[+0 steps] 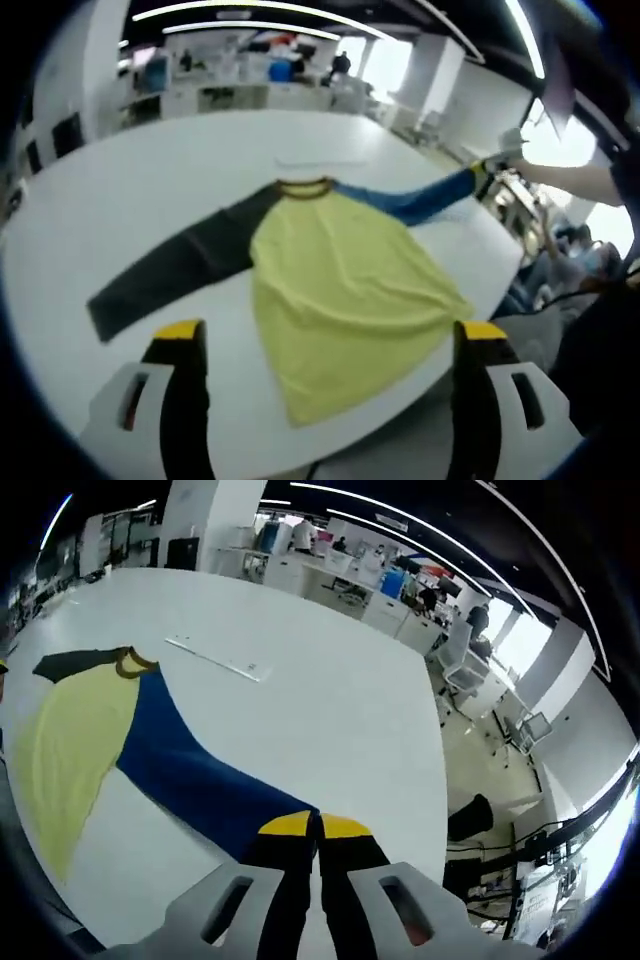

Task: Fold the garment on the visible template until the final outline fits inside the template.

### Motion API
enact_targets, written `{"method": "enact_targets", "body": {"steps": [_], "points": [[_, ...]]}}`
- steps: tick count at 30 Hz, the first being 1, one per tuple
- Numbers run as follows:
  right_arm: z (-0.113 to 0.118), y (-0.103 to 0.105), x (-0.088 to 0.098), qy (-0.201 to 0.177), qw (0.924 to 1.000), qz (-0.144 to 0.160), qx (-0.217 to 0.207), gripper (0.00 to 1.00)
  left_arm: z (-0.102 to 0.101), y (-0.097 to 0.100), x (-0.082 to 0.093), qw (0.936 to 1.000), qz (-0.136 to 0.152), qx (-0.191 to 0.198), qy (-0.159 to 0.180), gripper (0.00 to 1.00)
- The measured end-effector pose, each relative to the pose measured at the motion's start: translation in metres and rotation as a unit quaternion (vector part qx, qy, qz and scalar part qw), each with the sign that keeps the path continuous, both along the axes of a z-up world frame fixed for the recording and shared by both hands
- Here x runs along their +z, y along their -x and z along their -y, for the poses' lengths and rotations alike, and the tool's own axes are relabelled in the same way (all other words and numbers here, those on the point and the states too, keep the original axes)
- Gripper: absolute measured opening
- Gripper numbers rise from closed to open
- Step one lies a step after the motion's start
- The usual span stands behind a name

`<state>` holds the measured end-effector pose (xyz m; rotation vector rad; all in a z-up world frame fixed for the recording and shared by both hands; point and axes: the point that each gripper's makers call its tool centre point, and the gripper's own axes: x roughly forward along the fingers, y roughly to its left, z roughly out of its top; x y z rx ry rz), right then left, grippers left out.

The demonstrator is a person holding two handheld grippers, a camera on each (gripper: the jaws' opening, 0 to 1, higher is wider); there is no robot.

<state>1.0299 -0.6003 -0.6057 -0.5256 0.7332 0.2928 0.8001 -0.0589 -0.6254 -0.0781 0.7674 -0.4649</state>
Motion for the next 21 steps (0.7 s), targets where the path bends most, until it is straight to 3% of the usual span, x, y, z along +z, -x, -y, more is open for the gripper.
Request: {"method": "enact_targets", "body": {"steps": [9,21], "points": [[-0.039,-0.004,0.028,-0.027,0.9992,0.009,0.027,0.02,-0.008,-0.001,0.003,0.9999,0.009,0.001,0.008,0.98],[-0.1,-0.007,0.071,-0.112,0.9923,0.027,0.045,0.01,-0.012,0.0,0.001,0.9997,0.012,0.0,0.019,0.97]]}}
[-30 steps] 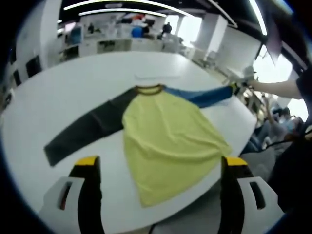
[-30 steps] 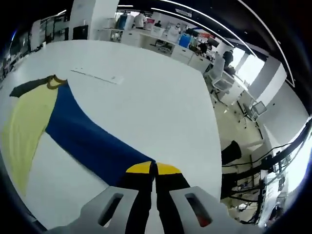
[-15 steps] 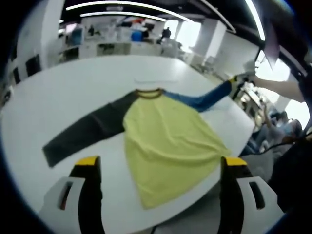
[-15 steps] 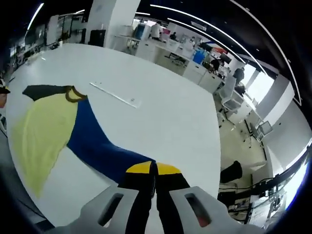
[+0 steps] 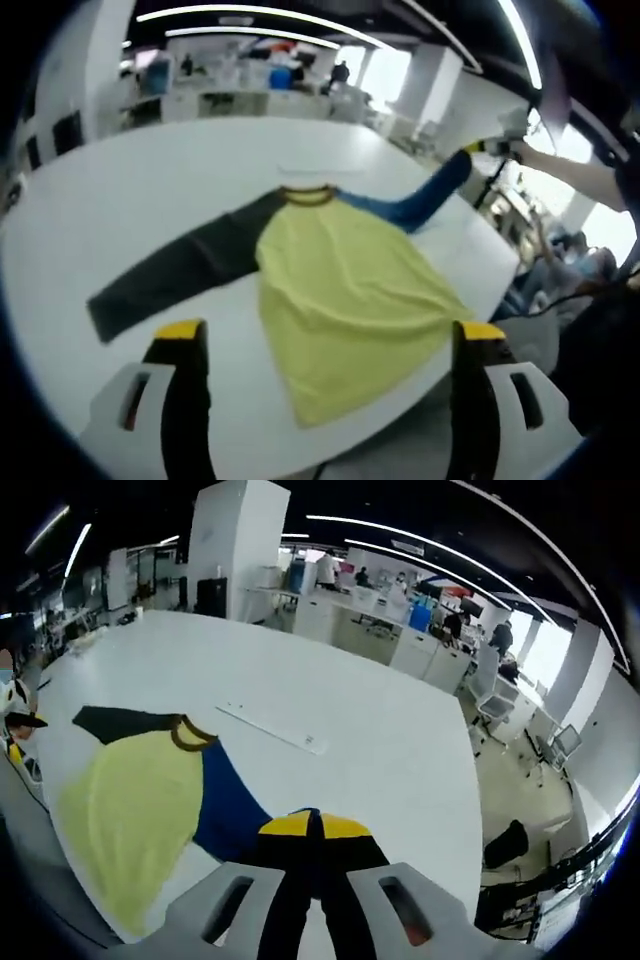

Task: Fold the garment on the visible template until the final outline fits inside the template.

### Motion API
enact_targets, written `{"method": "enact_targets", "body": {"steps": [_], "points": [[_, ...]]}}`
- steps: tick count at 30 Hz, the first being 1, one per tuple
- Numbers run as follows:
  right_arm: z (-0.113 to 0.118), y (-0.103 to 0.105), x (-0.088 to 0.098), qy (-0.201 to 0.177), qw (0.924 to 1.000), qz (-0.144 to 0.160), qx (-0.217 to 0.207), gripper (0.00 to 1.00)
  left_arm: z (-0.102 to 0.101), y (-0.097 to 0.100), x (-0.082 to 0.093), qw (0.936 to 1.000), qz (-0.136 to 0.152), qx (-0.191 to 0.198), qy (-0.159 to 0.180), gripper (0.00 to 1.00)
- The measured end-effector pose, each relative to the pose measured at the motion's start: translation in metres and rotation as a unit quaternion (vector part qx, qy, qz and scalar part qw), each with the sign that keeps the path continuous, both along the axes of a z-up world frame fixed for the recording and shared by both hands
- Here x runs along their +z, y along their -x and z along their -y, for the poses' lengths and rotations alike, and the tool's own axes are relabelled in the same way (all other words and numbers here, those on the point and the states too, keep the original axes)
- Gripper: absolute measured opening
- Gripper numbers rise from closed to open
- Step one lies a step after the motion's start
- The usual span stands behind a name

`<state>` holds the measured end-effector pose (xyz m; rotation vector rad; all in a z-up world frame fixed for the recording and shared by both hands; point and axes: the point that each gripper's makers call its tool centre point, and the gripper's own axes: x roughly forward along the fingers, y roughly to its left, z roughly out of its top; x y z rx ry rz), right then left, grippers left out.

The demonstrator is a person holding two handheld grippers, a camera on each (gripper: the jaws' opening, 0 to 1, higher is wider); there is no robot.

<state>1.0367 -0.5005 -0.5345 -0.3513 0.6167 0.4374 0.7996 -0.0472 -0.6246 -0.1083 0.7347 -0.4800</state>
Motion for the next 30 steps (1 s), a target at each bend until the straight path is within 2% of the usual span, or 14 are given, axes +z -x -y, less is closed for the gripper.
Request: {"method": "enact_targets", "body": {"steps": [12,18,30], "points": [[-0.041,-0.008,0.038,-0.026,0.999,0.031,0.02,0.01,-0.003,0.001,0.001,1.0,0.006,-0.005,-0.002,0.97],[-0.065,-0.013,0.06,-0.057,0.9969,0.044,0.031,0.01,-0.004,0.001,0.002,0.9999,0.008,-0.006,-0.002,0.97],[-0.119,-0.003,0.063,-0.073,0.9939,0.034,0.075,0.01,-0.007,0.008,-0.001,1.0,0.005,0.0,0.002,0.97]]}}
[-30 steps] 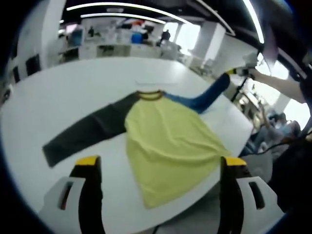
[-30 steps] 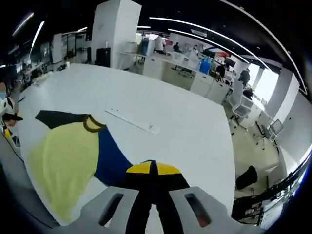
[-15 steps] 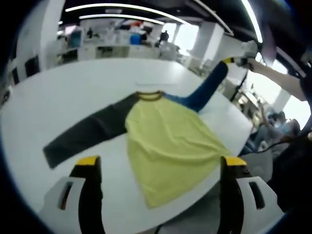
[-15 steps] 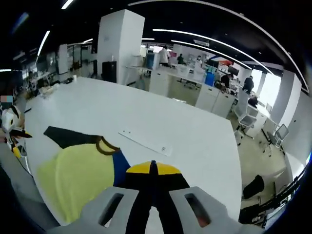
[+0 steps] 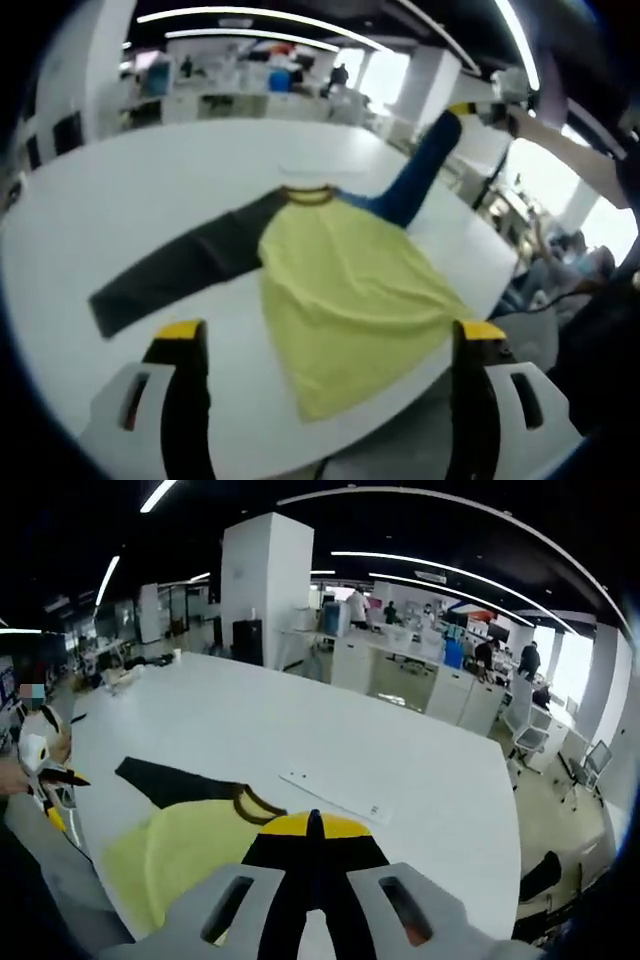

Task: Fold the garment on the visible template until the final outline fits inside the template.

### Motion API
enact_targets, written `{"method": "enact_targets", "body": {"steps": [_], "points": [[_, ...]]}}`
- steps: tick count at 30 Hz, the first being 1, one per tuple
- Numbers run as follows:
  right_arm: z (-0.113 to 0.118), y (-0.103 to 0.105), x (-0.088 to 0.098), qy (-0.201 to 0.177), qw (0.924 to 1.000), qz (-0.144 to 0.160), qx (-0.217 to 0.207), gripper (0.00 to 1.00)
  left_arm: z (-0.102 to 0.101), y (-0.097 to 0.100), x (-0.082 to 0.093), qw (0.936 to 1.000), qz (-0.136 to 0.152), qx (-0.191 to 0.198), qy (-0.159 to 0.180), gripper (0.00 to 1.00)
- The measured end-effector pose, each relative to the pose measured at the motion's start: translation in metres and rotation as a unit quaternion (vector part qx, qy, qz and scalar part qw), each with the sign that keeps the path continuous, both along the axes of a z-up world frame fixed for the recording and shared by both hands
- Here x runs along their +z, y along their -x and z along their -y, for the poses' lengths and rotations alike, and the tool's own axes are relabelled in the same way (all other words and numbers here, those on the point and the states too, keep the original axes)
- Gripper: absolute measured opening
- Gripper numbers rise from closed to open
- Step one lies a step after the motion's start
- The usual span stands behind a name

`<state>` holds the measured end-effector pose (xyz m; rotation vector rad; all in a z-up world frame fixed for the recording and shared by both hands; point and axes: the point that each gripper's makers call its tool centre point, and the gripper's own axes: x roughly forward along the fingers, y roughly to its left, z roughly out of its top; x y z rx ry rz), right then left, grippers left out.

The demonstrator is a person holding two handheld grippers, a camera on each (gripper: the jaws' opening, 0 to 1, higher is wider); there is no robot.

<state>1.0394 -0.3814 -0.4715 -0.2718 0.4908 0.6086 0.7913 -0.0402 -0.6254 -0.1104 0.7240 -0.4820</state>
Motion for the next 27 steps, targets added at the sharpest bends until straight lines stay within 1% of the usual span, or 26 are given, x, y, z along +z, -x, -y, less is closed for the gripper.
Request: {"method": "enact_targets", "body": {"steps": [7,15,19,22,27], "points": [[-0.034,0.004,0.003,-0.006,0.9995,0.001,0.032,0.01,-0.003,0.003,-0.001,1.0,-0.002,0.003,0.001,0.97],[-0.078,0.008,-0.001,-0.014,0.9973,-0.006,0.072,0.01,-0.005,0.003,0.0,1.0,0.0,0.006,0.002,0.97],[-0.096,0.008,-0.009,-0.016,0.996,-0.016,0.086,0.01,-0.006,0.003,-0.002,1.0,-0.002,0.006,0.003,0.97],[-0.112,0.01,-0.021,-0.012,0.9952,-0.026,0.093,0.01,-0.008,0.004,-0.002,1.0,-0.004,0.008,0.003,0.97],[-0.129,0.014,-0.039,-0.013,0.9939,-0.044,0.1,0.01,-0.014,0.006,-0.004,0.9999,-0.006,0.013,0.002,0.97]]}}
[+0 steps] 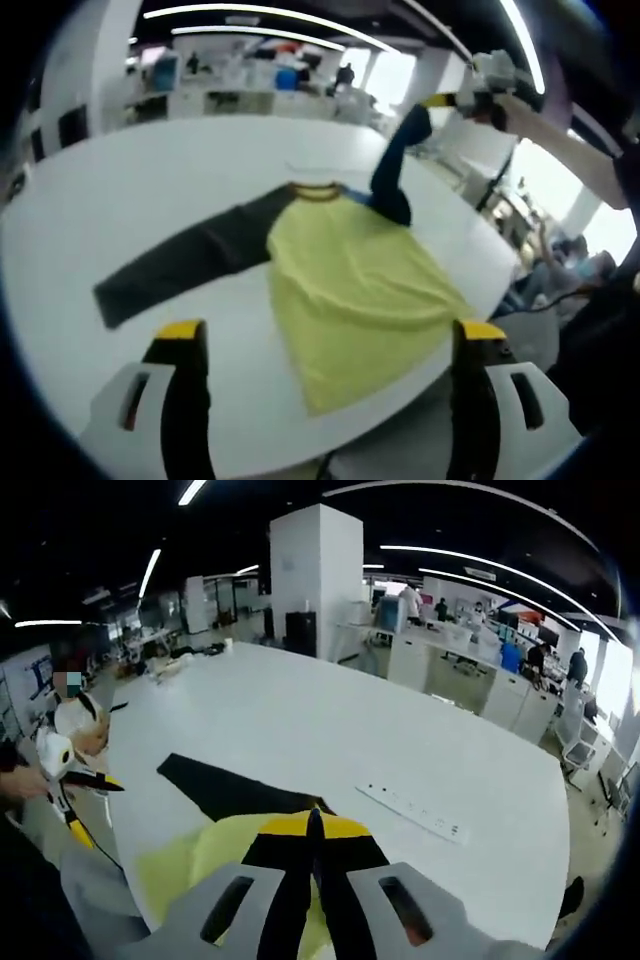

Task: Fold the garment on the visible template until the final outline fits inside the template.

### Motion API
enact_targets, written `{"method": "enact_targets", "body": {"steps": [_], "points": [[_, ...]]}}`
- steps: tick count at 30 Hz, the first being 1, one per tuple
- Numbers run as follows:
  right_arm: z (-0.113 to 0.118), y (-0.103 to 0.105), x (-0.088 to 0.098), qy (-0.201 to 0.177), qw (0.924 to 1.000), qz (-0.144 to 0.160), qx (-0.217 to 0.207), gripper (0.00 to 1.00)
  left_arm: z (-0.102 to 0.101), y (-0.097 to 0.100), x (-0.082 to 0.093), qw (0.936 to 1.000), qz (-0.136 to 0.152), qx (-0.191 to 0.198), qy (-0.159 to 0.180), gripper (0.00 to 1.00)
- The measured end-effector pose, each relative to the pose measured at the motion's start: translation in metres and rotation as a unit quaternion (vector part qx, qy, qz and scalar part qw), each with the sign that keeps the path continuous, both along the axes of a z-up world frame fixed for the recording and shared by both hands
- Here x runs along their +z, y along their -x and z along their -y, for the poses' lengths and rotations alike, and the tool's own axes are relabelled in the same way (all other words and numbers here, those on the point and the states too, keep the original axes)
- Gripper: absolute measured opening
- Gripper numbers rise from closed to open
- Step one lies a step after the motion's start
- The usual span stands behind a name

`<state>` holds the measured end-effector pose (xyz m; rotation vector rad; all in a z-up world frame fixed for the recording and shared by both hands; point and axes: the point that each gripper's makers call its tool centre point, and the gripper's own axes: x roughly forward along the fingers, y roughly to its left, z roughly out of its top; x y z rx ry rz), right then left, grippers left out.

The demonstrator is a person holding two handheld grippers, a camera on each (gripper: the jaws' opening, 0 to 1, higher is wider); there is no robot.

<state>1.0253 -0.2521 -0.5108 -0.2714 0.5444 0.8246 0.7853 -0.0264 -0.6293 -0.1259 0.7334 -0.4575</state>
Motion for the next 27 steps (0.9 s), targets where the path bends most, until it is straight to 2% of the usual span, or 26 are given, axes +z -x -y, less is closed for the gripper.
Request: {"method": "enact_targets", "body": {"steps": [9,15,27], "points": [[-0.028,-0.002,-0.036,-0.006,0.9992,-0.038,0.001,0.01,-0.006,0.002,-0.004,1.0,-0.006,0.007,-0.001,0.97],[-0.045,-0.005,-0.051,-0.01,0.9985,-0.055,-0.002,0.01,-0.009,0.003,-0.008,0.9999,-0.01,0.011,0.0,0.97],[-0.085,-0.007,-0.099,-0.01,0.9943,-0.097,-0.043,0.02,-0.016,0.007,-0.015,0.9997,-0.021,0.014,0.001,0.97]]}}
